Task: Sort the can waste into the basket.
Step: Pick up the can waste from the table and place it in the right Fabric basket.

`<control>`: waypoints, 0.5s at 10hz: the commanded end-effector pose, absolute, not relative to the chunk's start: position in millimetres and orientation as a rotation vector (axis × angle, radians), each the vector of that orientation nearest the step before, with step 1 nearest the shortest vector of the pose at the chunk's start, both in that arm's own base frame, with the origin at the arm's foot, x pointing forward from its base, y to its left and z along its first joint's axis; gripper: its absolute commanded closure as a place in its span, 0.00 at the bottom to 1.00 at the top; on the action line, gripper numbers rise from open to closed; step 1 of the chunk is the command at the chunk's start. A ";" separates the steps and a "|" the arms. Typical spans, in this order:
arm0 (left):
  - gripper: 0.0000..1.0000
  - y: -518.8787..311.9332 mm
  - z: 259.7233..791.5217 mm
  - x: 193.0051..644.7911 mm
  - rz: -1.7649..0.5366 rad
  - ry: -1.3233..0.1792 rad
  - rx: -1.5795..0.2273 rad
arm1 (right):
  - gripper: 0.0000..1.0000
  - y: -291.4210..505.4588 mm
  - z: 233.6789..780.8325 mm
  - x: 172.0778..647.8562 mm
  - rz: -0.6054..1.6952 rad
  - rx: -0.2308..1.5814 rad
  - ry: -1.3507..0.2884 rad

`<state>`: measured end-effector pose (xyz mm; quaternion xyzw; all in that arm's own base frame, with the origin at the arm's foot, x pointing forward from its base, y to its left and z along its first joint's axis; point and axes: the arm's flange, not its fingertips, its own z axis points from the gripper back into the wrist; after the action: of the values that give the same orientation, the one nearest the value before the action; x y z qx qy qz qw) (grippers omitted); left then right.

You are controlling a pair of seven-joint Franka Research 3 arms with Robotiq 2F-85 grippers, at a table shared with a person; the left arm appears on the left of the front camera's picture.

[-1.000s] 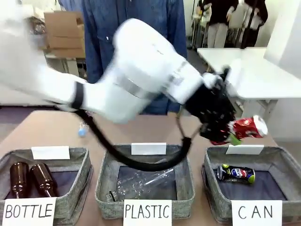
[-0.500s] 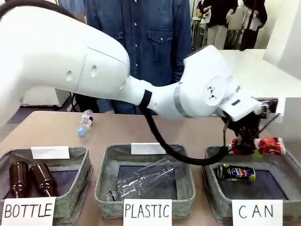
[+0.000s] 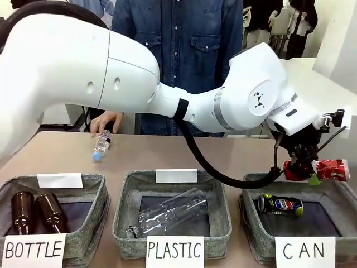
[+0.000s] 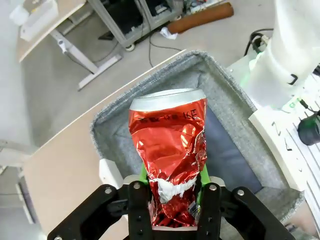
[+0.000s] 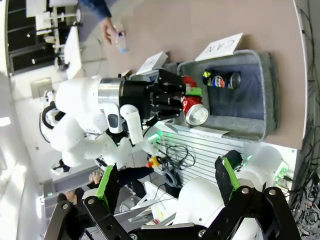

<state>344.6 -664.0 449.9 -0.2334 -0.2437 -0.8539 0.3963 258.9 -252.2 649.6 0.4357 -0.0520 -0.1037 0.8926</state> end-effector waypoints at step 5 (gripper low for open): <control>0.00 -654.1 453.2 344.4 -2.198 -0.618 -0.634 | 0.00 -249.8 653.5 261.3 -0.230 0.921 -0.102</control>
<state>345.3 -662.8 449.5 -0.2337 -0.2444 -0.8583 0.3859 258.9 -252.3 649.5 0.4357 -0.0519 -0.1038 0.8926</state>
